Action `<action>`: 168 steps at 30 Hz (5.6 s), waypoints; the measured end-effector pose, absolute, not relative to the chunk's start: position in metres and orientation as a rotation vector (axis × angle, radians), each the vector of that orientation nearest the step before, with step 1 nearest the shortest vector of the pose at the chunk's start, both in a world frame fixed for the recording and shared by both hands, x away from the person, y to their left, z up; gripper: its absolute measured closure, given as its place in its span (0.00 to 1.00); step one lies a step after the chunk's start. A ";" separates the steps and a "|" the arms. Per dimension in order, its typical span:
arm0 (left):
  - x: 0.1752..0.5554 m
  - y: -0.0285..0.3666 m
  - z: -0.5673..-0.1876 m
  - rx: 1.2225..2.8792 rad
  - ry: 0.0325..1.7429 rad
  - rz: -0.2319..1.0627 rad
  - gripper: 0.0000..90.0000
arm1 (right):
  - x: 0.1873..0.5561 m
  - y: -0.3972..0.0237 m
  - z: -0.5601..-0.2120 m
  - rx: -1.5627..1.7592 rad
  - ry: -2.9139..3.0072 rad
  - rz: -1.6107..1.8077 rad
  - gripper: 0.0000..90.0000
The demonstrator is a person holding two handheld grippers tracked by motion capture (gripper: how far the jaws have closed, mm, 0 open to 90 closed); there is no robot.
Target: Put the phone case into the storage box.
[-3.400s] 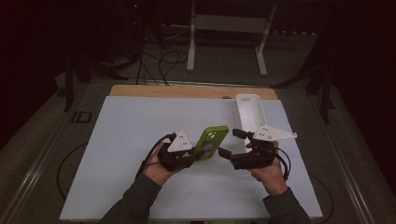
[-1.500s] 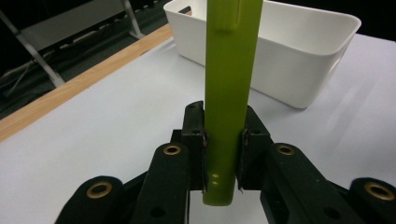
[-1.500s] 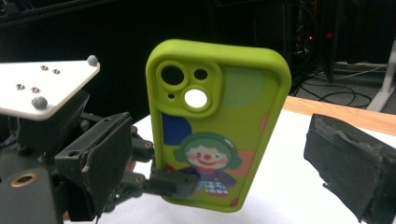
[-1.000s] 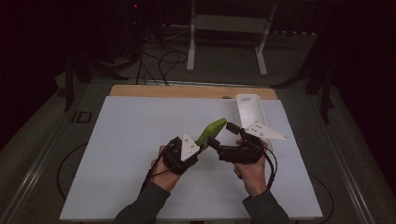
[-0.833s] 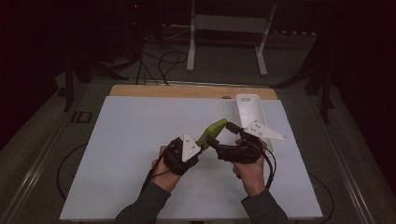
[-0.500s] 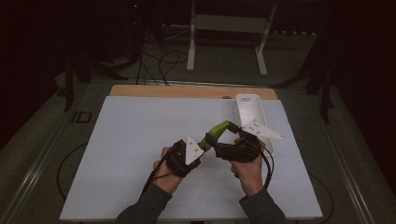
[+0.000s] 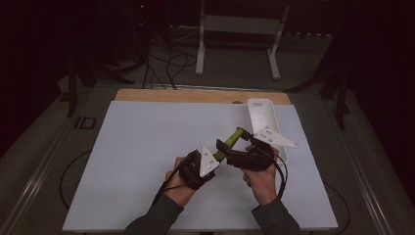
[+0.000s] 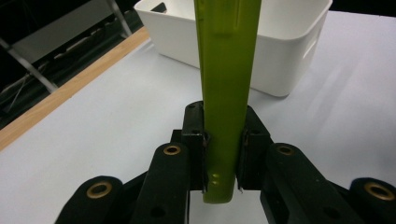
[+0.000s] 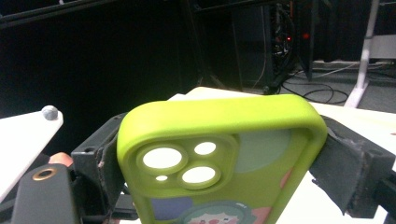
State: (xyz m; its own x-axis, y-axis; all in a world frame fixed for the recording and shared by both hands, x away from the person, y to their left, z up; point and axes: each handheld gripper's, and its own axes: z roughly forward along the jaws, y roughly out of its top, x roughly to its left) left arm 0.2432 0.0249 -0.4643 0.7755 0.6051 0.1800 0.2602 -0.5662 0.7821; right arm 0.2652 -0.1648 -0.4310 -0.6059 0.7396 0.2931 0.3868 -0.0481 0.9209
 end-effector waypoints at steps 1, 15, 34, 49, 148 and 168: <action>0.243 0.025 -0.464 2.180 0.640 0.554 0.86 | 0.265 -0.165 -0.431 1.202 1.936 1.699 0.16; 0.246 0.025 -0.466 2.189 0.628 0.481 0.83 | 0.265 -0.165 -0.433 1.174 1.964 1.694 0.18; 0.249 0.029 -0.465 2.165 0.676 0.465 0.35 | 0.267 -0.162 -0.432 1.171 2.002 1.646 0.18; 0.255 0.036 -0.465 2.127 0.738 0.401 0.07 | 0.268 -0.162 -0.429 1.169 2.014 1.631 0.18; 0.261 0.138 -0.470 1.998 0.898 0.432 0.00 | 0.303 -0.171 -0.394 1.168 2.004 1.472 0.18; 0.250 0.171 -0.484 1.968 0.970 0.438 0.00 | 0.314 -0.172 -0.394 1.185 2.005 1.420 0.18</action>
